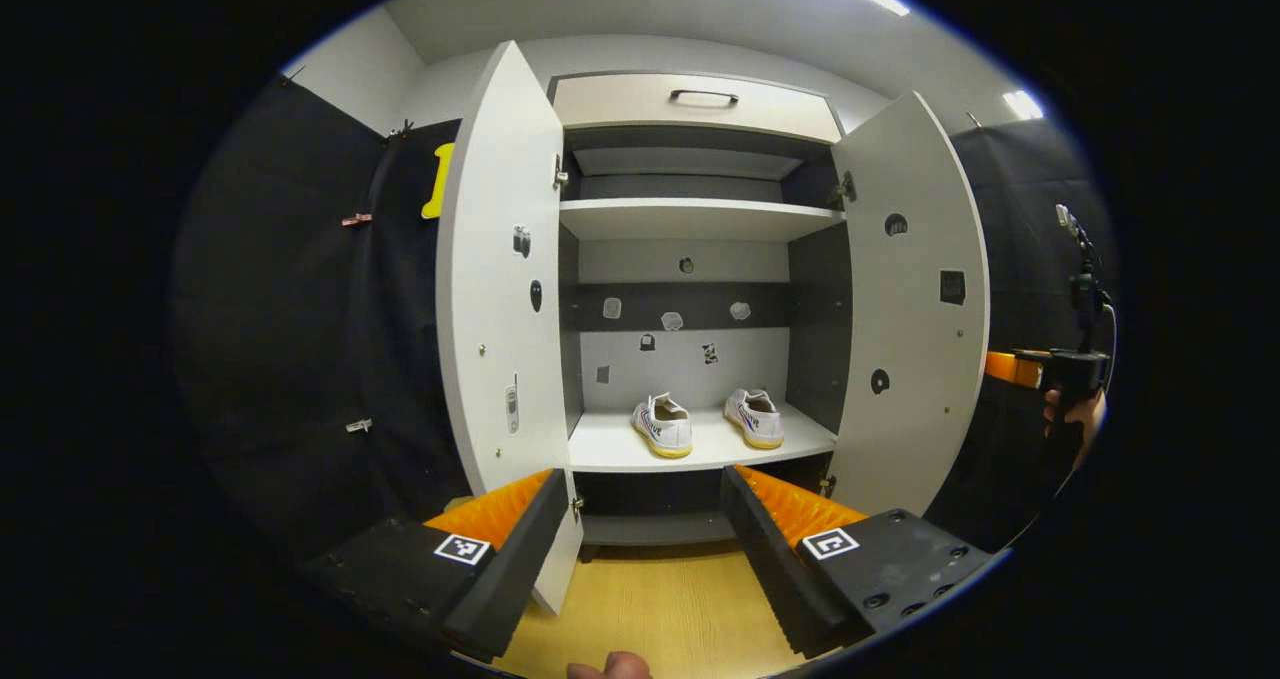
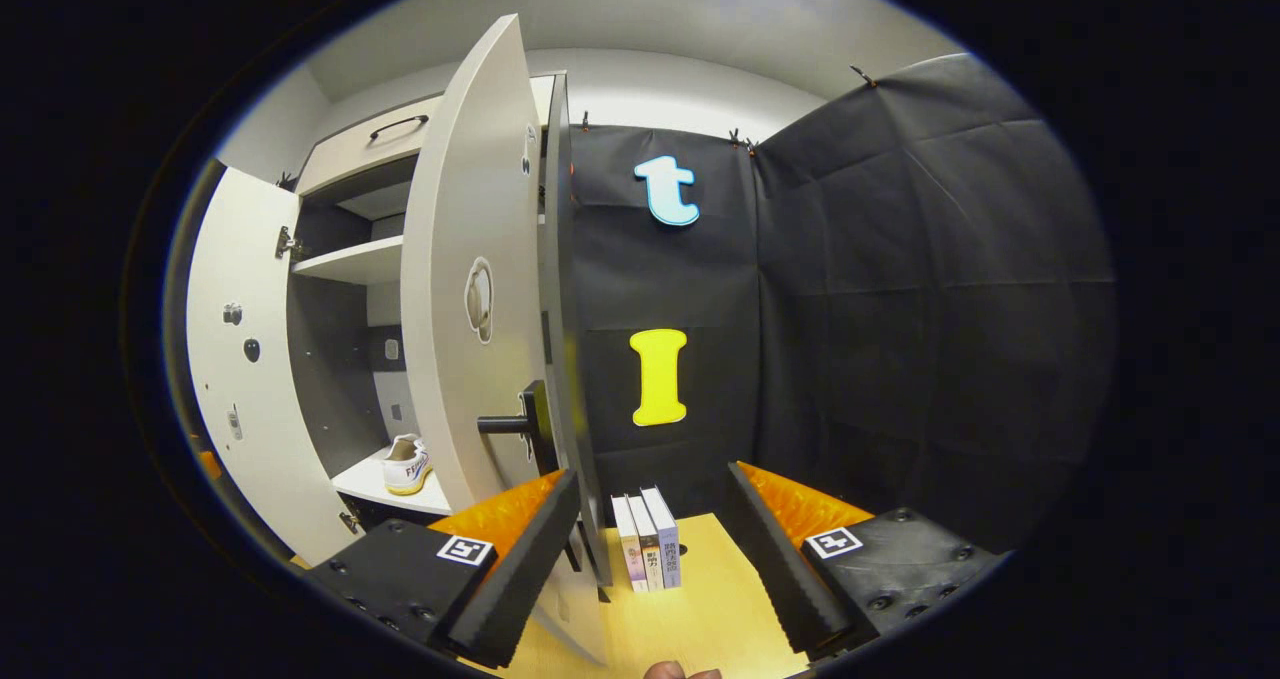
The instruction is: Grab one shoe with the right hand and put it into the shoe cabinet, grab the other shoe with the left hand and put it into the shoe cabinet; then close the right door with the right hand and the left door with the left hand.
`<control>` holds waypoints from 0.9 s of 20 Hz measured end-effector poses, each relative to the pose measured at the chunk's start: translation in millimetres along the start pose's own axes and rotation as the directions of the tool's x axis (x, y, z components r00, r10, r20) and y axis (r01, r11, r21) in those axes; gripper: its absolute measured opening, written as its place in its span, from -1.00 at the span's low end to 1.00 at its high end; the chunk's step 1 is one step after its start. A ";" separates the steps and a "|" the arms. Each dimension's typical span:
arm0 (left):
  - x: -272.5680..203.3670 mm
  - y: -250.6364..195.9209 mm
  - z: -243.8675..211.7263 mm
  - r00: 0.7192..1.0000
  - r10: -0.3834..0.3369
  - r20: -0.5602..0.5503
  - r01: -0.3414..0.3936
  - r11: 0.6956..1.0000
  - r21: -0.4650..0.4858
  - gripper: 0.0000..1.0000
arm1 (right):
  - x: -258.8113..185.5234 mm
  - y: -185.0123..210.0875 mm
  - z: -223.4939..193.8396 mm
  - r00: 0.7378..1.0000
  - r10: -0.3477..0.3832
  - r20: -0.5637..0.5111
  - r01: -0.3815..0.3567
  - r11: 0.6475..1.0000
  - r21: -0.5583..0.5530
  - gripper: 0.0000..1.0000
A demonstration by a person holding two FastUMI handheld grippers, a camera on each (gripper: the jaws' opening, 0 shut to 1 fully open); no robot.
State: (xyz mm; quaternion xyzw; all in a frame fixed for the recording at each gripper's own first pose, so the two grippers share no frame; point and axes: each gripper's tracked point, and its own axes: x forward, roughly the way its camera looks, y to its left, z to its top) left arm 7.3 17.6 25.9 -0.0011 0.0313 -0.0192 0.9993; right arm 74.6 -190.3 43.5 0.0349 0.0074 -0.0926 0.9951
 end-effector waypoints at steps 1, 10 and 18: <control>-1.7 6.8 -0.6 1.000 0.006 -0.001 -0.006 1.000 0.001 0.94 | -1.3 2.6 -0.6 1.000 -0.003 -0.002 0.003 1.000 0.005 0.94; -8.0 44.2 -6.2 0.999 0.048 -0.011 -0.048 0.999 -0.019 0.94 | -12.9 65.4 -7.6 0.997 0.070 -0.010 -0.070 0.997 0.028 0.95; -7.4 61.6 -9.6 0.997 0.072 -0.019 -0.072 0.997 -0.039 0.94 | -20.9 166.7 -15.7 0.962 0.273 -0.028 -0.271 0.961 0.054 0.96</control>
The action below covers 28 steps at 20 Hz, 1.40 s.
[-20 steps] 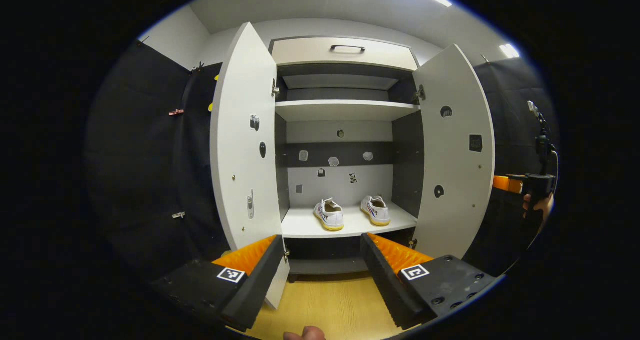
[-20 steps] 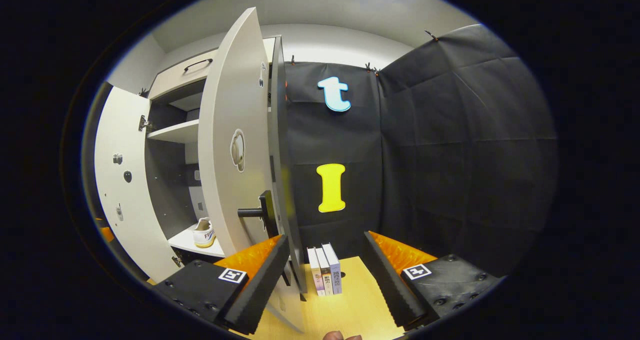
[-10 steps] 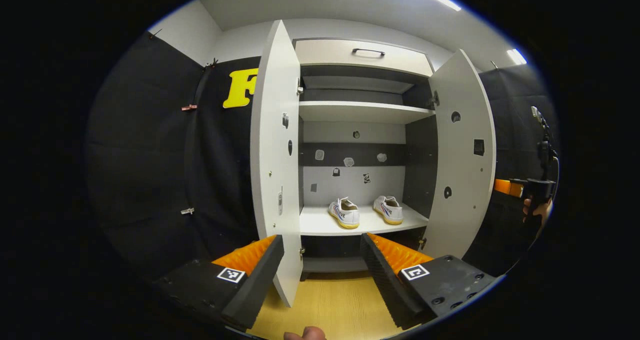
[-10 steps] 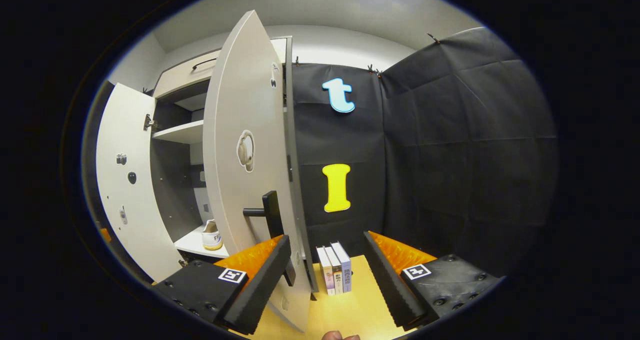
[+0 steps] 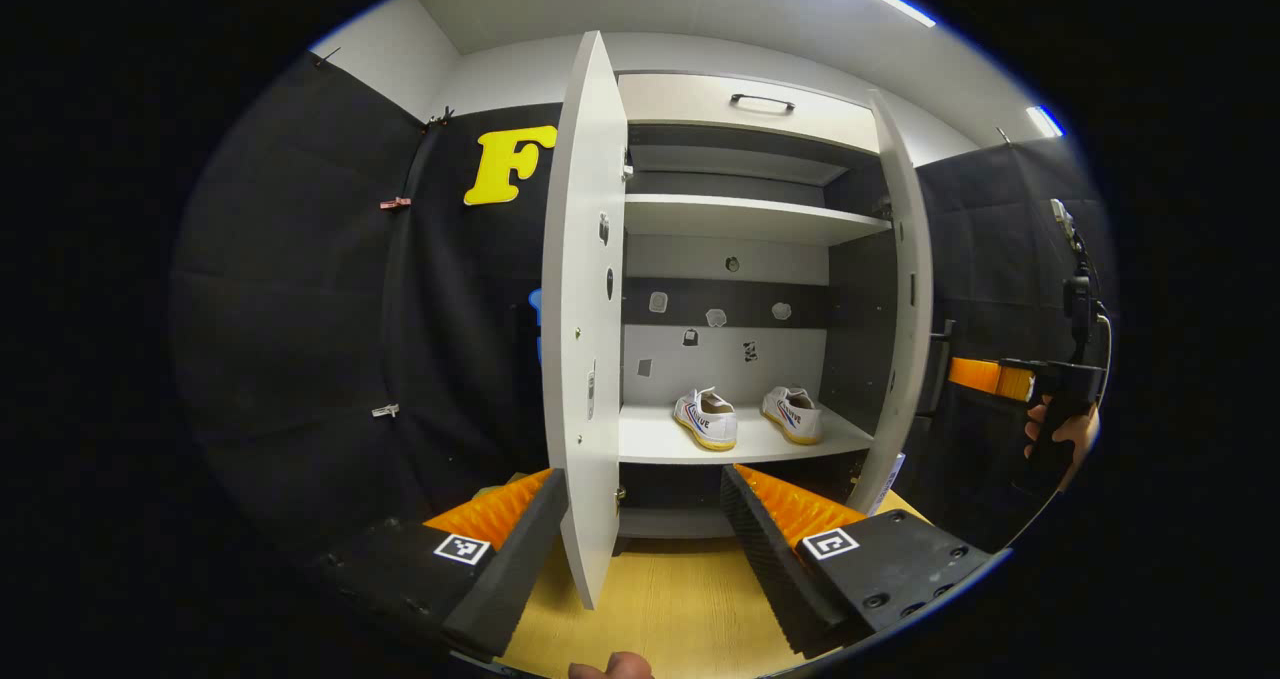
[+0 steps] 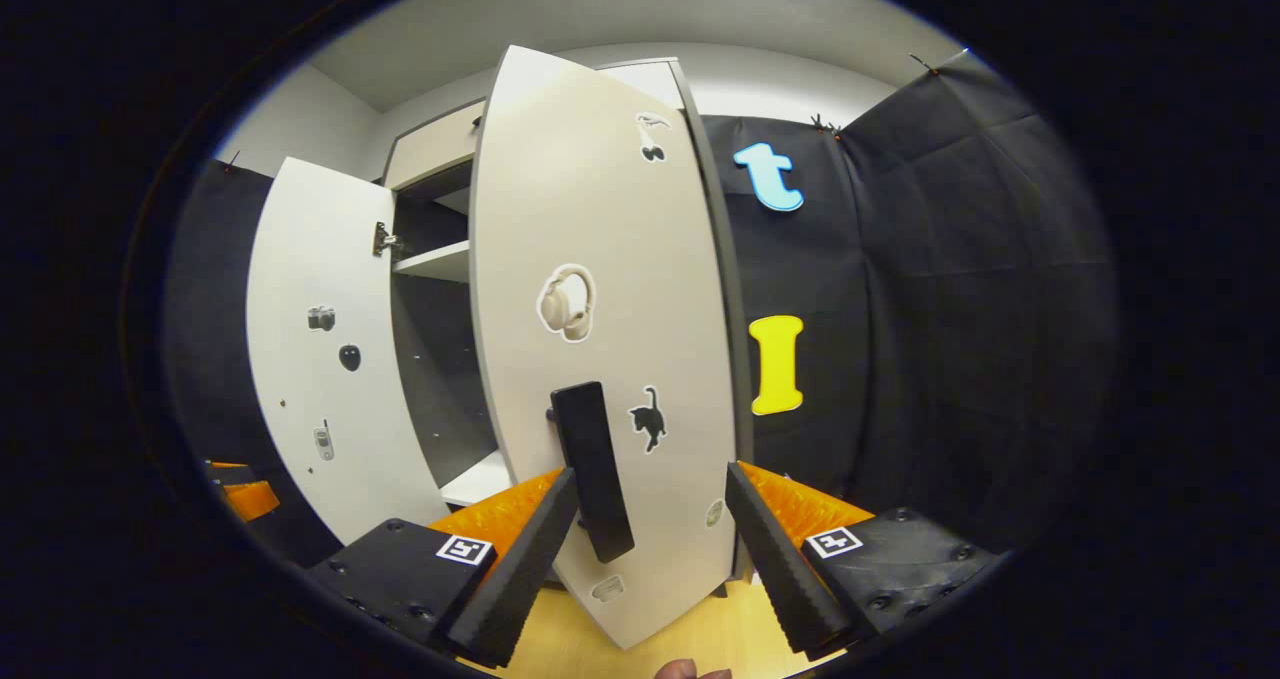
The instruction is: Grab one shoe with the right hand and put it into the shoe cabinet, grab the other shoe with the left hand and put it into the shoe cabinet; then close the right door with the right hand and the left door with the left hand.
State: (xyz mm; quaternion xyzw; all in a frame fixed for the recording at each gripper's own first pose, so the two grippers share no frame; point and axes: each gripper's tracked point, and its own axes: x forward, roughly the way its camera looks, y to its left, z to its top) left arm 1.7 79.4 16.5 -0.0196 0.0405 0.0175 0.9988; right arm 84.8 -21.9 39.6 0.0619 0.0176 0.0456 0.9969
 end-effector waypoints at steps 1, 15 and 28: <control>-2.4 4.2 0.8 1.000 0.009 0.001 -0.009 1.000 0.003 0.94 | -1.4 8.5 2.8 1.000 0.018 0.008 -0.018 1.000 -0.012 0.96; 24.5 137.0 33.8 0.969 0.230 0.093 -0.231 0.973 0.006 0.94 | -35.9 44.6 4.5 0.997 0.072 0.006 -0.072 0.997 0.010 0.95; 101.5 159.6 7.3 0.981 0.192 0.024 -0.191 0.980 -0.051 0.89 | -44.3 11.3 6.1 1.000 0.004 0.007 -0.004 1.000 0.003 0.95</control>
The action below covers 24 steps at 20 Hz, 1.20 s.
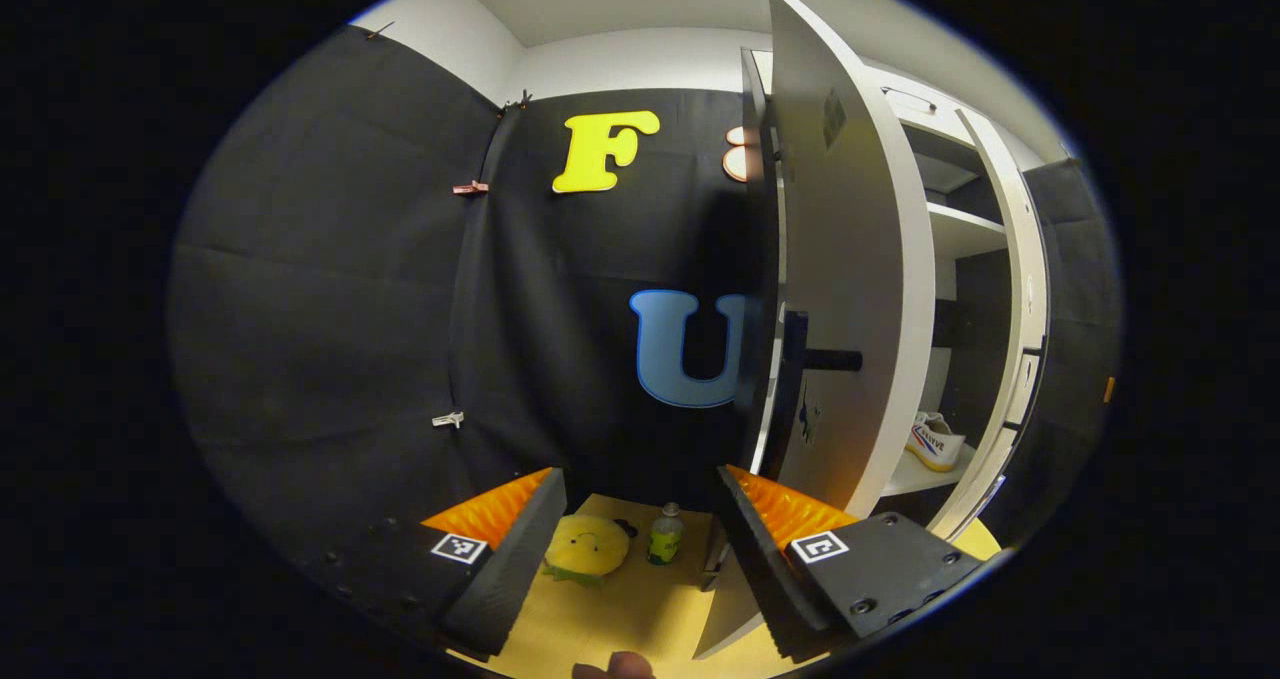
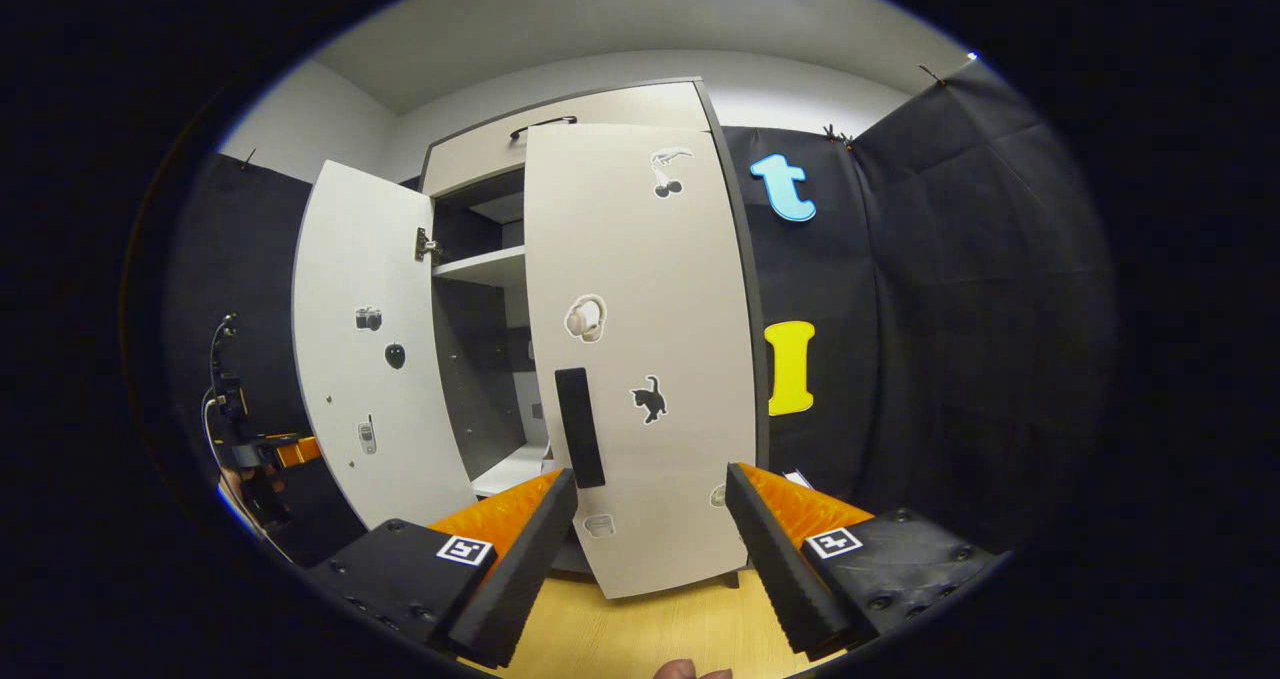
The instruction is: Grab one shoe with the right hand and put it into the shoe cabinet, grab the other shoe with the left hand and put it into the shoe cabinet; then close the right door with the right hand and the left door with the left hand.
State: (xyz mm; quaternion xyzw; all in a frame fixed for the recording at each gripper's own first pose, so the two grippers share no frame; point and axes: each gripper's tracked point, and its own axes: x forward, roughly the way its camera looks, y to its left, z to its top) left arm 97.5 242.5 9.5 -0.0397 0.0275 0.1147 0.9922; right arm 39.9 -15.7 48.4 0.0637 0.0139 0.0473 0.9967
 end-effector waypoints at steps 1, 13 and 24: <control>-0.9 -2.0 -1.1 1.000 -0.005 0.003 0.005 1.000 0.006 0.89 | -0.2 -2.5 0.5 1.000 -0.001 0.000 0.001 1.000 0.006 0.95; -25.9 -93.0 -4.5 0.993 -0.116 0.007 0.115 0.993 0.035 0.80 | -3.8 -19.0 -6.6 0.999 0.028 -0.022 -0.028 0.999 0.030 0.95; -67.9 -222.8 -22.8 0.952 -0.304 -0.024 0.304 0.952 0.040 0.86 | -9.8 -36.5 -7.7 0.999 0.019 -0.031 -0.018 0.999 0.046 0.94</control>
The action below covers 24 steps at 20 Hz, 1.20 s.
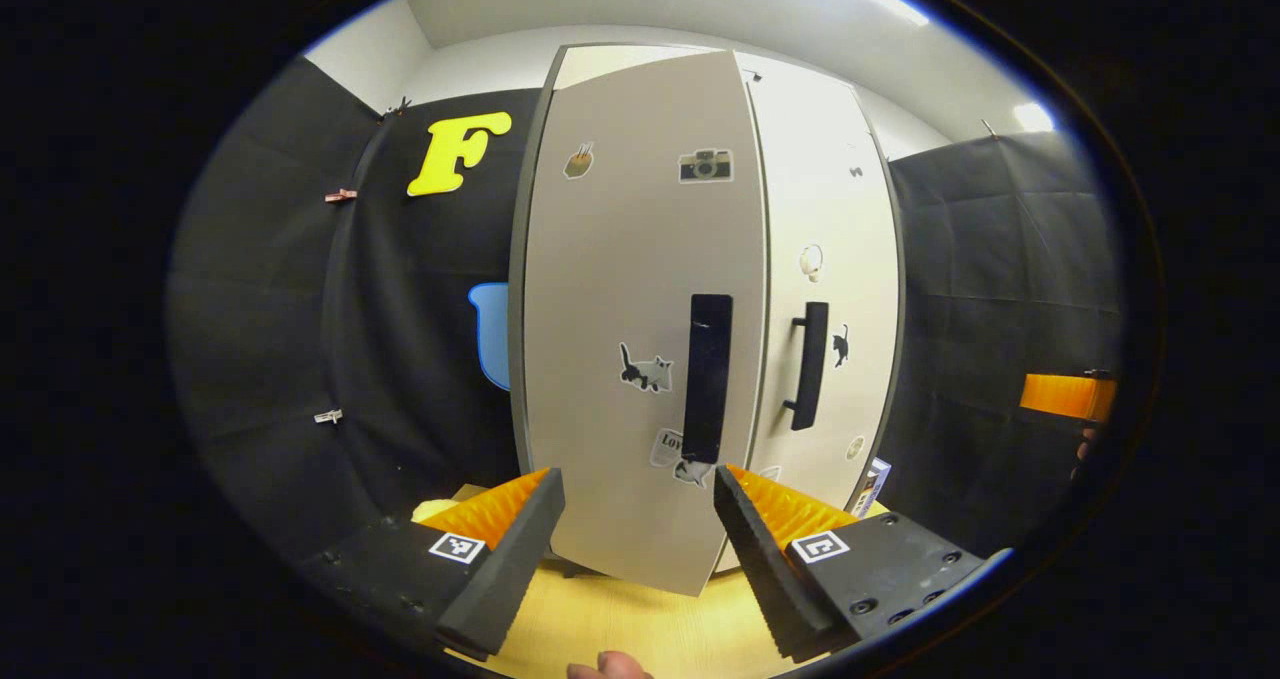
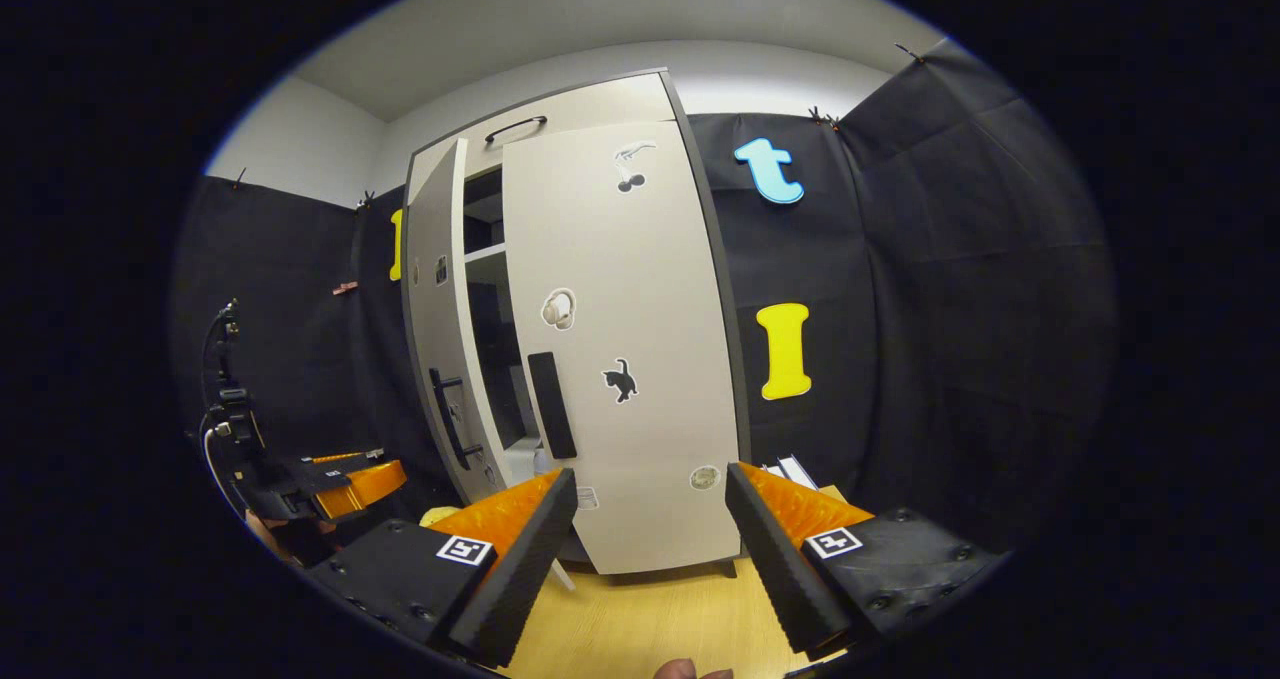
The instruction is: Grab one shoe with the right hand and put it into the shoe cabinet, grab the other shoe with the left hand and put it into the shoe cabinet; then close the right door with the right hand and the left door with the left hand.
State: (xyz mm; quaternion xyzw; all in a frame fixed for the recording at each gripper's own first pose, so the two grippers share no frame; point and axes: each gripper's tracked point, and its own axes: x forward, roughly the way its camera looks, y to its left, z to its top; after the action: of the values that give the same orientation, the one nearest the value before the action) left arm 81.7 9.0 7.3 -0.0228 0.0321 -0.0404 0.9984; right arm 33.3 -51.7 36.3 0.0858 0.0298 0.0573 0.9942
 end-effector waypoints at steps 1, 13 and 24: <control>-4.6 -4.7 1.0 1.000 -0.001 0.001 0.001 1.000 -0.006 0.87 | 0.1 -0.3 0.7 1.000 0.000 0.002 0.000 1.000 0.001 0.95; -47.4 -9.2 17.1 1.000 0.016 0.026 -0.015 0.998 -0.065 0.91 | -6.4 25.8 -1.4 0.999 0.031 0.014 -0.031 1.000 0.004 0.95; -61.8 -11.7 16.3 1.000 -0.007 0.027 0.008 0.999 -0.037 0.91 | -13.4 40.1 -4.2 0.999 0.041 0.011 -0.041 0.999 0.004 0.95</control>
State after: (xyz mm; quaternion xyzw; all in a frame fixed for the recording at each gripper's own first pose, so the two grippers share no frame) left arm 20.4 3.2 27.9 -0.0420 0.0194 -0.0434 0.9980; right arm 15.4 -13.3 39.9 0.0888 0.0226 0.0772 0.9928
